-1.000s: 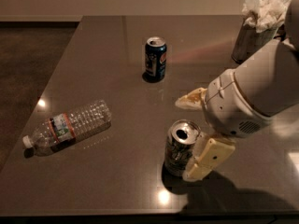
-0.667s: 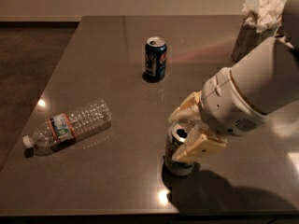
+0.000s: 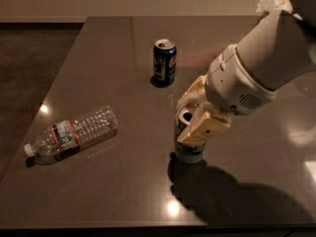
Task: Move 7up can near pepsi can
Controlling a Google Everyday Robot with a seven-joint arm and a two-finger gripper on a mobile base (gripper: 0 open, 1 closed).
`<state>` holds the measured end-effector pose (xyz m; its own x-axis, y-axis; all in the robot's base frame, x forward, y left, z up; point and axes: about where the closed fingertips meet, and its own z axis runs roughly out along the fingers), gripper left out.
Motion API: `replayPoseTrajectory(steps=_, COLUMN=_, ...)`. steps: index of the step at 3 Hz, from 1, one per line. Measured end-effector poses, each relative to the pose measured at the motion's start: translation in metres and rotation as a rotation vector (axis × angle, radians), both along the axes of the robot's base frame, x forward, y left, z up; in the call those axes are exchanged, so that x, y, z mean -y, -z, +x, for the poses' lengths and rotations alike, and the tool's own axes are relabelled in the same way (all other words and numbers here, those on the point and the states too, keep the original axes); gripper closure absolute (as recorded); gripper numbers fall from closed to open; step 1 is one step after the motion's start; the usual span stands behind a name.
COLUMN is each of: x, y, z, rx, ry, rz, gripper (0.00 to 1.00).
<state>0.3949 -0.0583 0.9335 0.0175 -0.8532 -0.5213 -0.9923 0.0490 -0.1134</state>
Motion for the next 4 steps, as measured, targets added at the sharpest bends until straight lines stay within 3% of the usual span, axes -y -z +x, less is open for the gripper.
replayPoseTrajectory(steps=2, x=-0.021, y=-0.029, z=0.081, rx=0.054, ry=0.121, rz=0.009, gripper=1.0)
replayPoseTrajectory(steps=4, x=-0.027, y=-0.023, z=0.15, rx=0.053, ry=0.241, rz=0.043, gripper=1.0)
